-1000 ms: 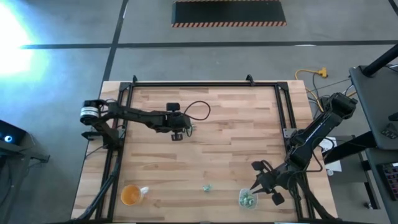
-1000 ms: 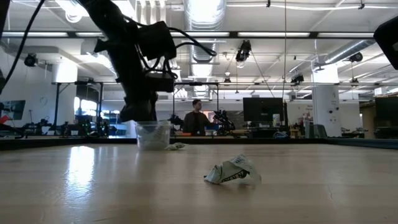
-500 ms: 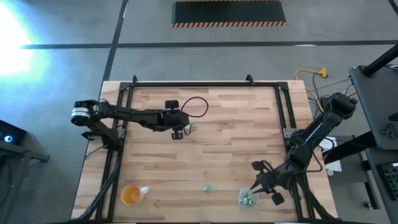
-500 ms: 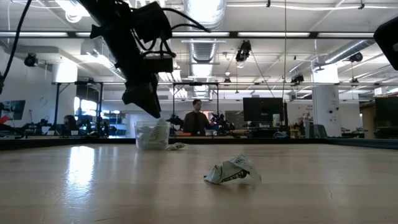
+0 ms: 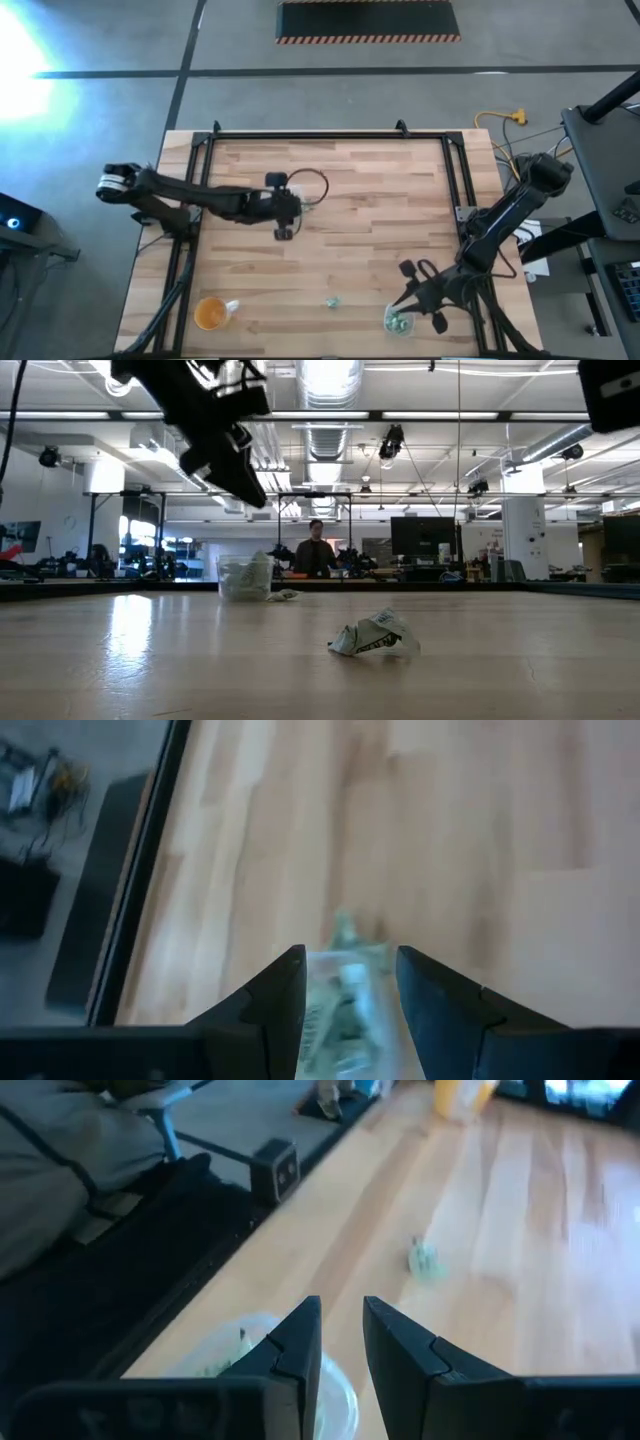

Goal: Pick and place Stevia / Truvia into bins
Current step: Put the stevia packet into the bottom transparent container

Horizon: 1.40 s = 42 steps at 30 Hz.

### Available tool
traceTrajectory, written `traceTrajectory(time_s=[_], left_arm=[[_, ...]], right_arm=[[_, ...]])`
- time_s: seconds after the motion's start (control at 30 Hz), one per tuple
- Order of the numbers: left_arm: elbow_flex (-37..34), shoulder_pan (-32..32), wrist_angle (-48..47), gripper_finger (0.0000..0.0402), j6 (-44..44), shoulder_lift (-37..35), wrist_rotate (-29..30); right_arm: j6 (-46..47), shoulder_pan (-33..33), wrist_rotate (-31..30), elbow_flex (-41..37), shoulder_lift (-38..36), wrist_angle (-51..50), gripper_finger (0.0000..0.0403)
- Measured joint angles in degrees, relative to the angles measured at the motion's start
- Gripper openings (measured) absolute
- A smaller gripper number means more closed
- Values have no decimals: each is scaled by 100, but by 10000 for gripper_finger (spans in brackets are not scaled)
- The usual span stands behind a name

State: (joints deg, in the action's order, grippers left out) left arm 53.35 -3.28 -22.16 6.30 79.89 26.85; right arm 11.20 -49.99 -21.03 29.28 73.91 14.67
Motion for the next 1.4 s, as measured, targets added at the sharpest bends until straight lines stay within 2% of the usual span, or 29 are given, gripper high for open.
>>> traceTrajectory(time_s=[0.2, 0.43, 0.5, 0.7, 0.93, 1.03, 1.17, 1.4], left_arm=[[-3, -706, 126, 141, -5, -278, 27], [-19, -1260, 103, 141, -129, -603, 121], [-24, -1347, 97, 141, -144, -665, 227], [-35, -1442, 17, 141, -150, -683, 381], [-60, -1442, 18, 141, -150, -648, 392], [-110, -1442, 20, 141, -150, -654, 395], [-153, -1442, 21, 141, -150, -659, 537], [-208, -1437, 48, 141, -148, -685, 667]], right_arm=[[-783, 208, -4, 305, 415, 464, 68], [-1035, 722, 58, 866, 1204, 586, 68], [-1044, 879, 283, 1060, 1472, 567, 68], [-1230, 1321, 1494, 1902, 2411, 559, 68], [-1285, 1690, 1792, 2851, 3207, -372, 68], [-1200, 1852, 1809, 3020, 3417, -473, 69], [-1190, 2070, 1899, 3172, 3618, -629, 88], [-961, 2292, 2154, 3233, 3868, -739, 147]])
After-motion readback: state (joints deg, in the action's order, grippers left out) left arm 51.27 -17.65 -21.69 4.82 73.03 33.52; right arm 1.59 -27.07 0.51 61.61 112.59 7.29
